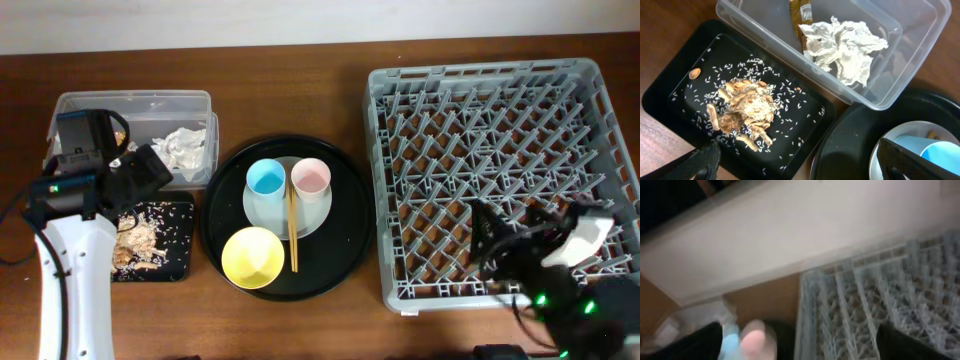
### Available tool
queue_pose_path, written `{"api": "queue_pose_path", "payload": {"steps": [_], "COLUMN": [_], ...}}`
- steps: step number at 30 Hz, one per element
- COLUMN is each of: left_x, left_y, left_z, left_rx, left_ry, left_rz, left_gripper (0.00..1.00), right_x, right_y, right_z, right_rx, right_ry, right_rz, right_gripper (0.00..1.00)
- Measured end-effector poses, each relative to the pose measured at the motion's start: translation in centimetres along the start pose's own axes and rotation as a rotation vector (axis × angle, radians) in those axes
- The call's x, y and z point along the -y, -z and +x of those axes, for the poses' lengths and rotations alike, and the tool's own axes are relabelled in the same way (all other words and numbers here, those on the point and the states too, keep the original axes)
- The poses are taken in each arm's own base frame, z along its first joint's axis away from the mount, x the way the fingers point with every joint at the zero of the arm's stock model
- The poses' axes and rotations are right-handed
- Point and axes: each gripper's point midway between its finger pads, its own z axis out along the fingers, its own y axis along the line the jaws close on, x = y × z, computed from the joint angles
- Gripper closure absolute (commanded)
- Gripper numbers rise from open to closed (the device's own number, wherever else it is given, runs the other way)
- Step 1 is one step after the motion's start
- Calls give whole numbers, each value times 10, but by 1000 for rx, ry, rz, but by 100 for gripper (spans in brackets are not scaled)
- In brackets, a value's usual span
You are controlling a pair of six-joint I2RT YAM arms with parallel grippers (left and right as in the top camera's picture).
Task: Sort waste into correct bins and load items into the dishwasher rack
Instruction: 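Reach the right gripper to the wooden chopsticks and grasp them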
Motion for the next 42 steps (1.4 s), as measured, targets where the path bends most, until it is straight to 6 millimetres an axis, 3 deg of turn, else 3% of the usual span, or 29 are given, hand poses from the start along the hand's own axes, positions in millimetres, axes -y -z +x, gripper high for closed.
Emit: {"api": "queue_pose_path", "payload": {"steps": [1, 2, 4, 5, 6, 7, 8, 11, 12, 13, 16, 17, 18, 20, 24, 28, 30, 35, 36, 38, 42], "left_x": [0, 0, 0, 0, 0, 0, 0, 0, 0, 0, 0, 0, 0, 0, 0, 0, 0, 0, 0, 0, 0], "left_y": [0, 0, 0, 0, 0, 0, 0, 0, 0, 0, 0, 0, 0, 0, 0, 0, 0, 0, 0, 0, 0], "left_z": [0, 0, 1, 0, 0, 0, 0, 0, 0, 0, 0, 0, 0, 0, 0, 0, 0, 0, 0, 0, 0], "left_rx": [-1, 0, -3, -1, -2, -1, 0, 1, 1, 1, 1, 2, 1, 1, 1, 2, 2, 2, 2, 2, 1], "left_ry": [0, 0, 0, 0, 0, 0, 0, 0, 0, 0, 0, 0, 0, 0, 0, 0, 0, 0, 0, 0, 0], "left_rz": [-1, 0, -1, -1, 0, 0, 0, 0, 1, 1, 1, 1, 1, 1, 1, 1, 1, 1, 1, 1, 1], "left_gripper": [1, 1, 1, 1, 1, 1, 1, 1, 1, 1, 1, 1, 1, 1, 1, 1, 1, 1, 1, 1, 1], "right_x": [-11, -10, -24, -30, -36, -41, -42, -57, -65, -87, -126, -148, -157, -163, -160, -143, -135, -131, -127, -141, -157], "right_y": [-2, 1, -27, -46, -65, -85, -99, -134, -135, -136, -137, -135, -130, -134, -133, -136, -136, -130, -126, -140, -149], "right_z": [-20, -5, -24, -24, -23, -15, -1, 67, 80, 119, 185, 225, 253, 282, 310, 351, 361, 363, 355, 341, 342], "right_rx": [-78, -297, -527, -624, -679, -747, -818, -1059, -1096, -1197, -1297, -1341, -1380, -1379, -1386, -1369, -1368, -1395, -1417, -1383, -1351], "right_ry": [-22, -75, -148, -189, -223, -269, -298, -276, -238, -139, 24, 99, 134, 175, 229, 221, 223, 223, 218, 176, 152], "right_rz": [15, 76, 100, 80, 41, -5, -26, -24, -23, -10, 21, 30, 56, 97, 145, 142, 145, 159, 188, 155, 86], "right_gripper": [2, 2, 2, 10, 50, 83, 95, 96, 96, 96, 89, 86, 84, 82, 80, 80, 80, 80, 78, 78, 78]}}
